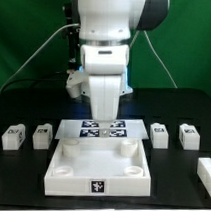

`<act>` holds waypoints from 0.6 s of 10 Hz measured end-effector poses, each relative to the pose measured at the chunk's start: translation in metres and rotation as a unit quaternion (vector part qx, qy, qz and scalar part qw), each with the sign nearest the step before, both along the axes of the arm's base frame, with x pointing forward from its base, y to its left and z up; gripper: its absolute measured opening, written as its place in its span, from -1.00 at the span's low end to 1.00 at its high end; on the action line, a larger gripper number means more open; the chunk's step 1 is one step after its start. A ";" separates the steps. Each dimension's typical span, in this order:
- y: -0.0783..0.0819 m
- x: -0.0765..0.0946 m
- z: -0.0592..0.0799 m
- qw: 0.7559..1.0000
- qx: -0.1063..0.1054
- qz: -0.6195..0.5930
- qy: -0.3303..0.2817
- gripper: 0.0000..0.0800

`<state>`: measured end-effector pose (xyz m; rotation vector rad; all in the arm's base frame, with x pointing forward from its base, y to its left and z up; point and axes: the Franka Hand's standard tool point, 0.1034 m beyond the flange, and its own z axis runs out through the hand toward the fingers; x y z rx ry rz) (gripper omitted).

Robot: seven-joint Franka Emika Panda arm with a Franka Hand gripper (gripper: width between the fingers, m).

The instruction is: Assemble one leg

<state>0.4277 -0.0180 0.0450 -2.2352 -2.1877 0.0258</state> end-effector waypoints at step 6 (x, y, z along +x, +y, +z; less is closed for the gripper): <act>-0.009 -0.003 -0.032 1.000 0.008 -0.014 0.009 0.32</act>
Offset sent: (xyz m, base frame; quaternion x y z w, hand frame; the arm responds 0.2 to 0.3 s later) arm 0.0000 0.0000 0.0000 0.0000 0.0000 0.0000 1.0000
